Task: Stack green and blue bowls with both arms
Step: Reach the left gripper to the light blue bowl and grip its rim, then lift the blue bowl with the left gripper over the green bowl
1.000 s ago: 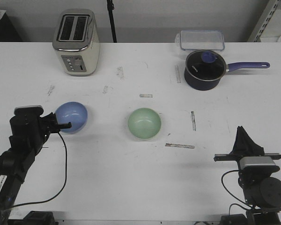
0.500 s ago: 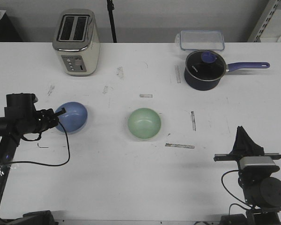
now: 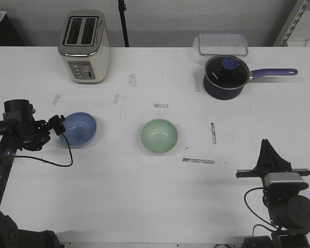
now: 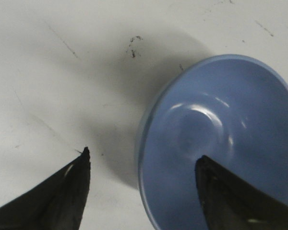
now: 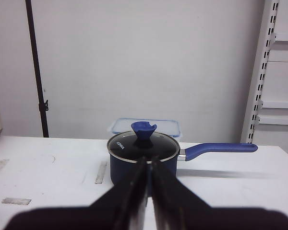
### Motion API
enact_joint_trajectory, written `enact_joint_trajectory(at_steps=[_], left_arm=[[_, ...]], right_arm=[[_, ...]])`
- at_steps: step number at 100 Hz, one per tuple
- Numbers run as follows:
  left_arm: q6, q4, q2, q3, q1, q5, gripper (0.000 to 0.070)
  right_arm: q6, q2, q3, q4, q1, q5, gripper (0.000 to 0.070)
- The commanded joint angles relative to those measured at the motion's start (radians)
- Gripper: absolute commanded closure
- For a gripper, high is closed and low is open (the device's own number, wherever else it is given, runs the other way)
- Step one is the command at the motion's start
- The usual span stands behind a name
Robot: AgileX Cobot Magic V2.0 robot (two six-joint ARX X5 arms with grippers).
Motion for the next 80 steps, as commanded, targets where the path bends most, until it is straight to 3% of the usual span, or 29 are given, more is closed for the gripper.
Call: enact_joint_trajectory(at_steps=[1, 20, 32, 39, 48, 54, 80], left_arm=[[-0.001, 0.008, 0.048, 0.019, 0.002, 0.003, 0.0281], [-0.002, 0.033, 0.13, 0.019, -0.014, 0.002, 0.0314], [-0.002, 0.043, 0.15, 0.019, -0.031, 0.002, 0.0545], [-0.002, 0.046, 0.15, 0.019, -0.033, 0.002, 0.0627], [-0.005, 0.048, 0.15, 0.019, -0.033, 0.002, 0.0638], [-0.005, 0.041, 0.15, 0.021, -0.033, 0.002, 0.07], [-0.005, -0.06, 0.149, 0.109, -0.089, 0.002, 0.0699]], right_arm=[[-0.004, 0.0, 0.008, 0.014, 0.001, 0.0, 0.0691], [-0.004, 0.0, 0.008, 0.014, 0.002, 0.0, 0.0691], [-0.004, 0.0, 0.008, 0.014, 0.002, 0.0, 0.0691], [-0.004, 0.0, 0.008, 0.014, 0.002, 0.0, 0.0691], [-0.004, 0.0, 0.008, 0.014, 0.001, 0.0, 0.0691], [-0.004, 0.0, 0.008, 0.014, 0.001, 0.0, 0.0691], [-0.004, 0.0, 0.008, 0.014, 0.001, 0.0, 0.0691]])
